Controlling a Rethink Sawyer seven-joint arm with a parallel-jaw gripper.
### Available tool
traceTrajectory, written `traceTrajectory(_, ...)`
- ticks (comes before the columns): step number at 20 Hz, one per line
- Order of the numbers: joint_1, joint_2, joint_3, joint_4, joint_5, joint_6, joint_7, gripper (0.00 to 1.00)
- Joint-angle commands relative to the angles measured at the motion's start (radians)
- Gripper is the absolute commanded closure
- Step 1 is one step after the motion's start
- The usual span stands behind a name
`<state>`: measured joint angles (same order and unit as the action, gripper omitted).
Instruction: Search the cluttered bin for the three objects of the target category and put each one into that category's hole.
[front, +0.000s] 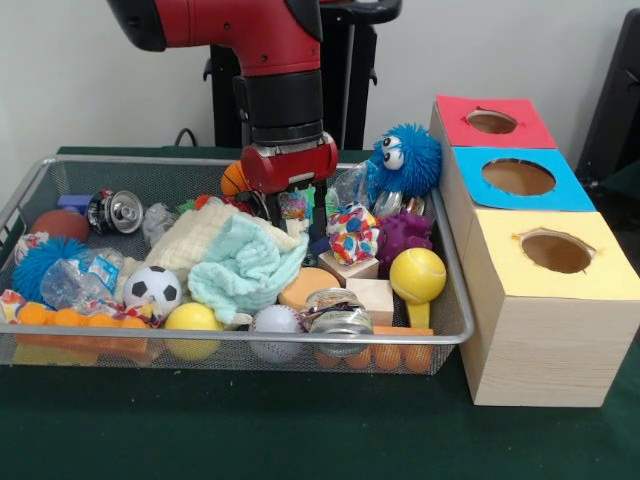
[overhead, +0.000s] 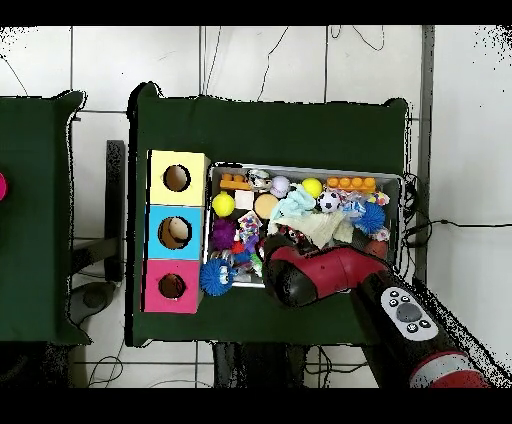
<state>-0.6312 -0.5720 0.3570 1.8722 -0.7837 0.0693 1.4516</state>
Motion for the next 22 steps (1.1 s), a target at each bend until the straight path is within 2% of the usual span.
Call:
traceTrajectory(1,0.013,-0.008,-0.022,0.008,0.148,0.163,0.179,0.00)
traceTrajectory(4,0.027,-0.024,-0.038,0.017,0.152,0.143,0.169,0.00)
traceTrajectory(13,0.053,0.000,-0.069,0.011,0.182,0.106,0.142,0.00)
traceTrajectory(17,0.065,0.003,-0.076,-0.020,0.173,0.091,0.123,0.00)
traceTrajectory(19,0.073,0.021,-0.101,-0.062,0.152,0.069,0.113,0.00)
traceTrajectory(22,0.059,0.057,-0.094,-0.112,0.133,0.042,0.091,0.00)
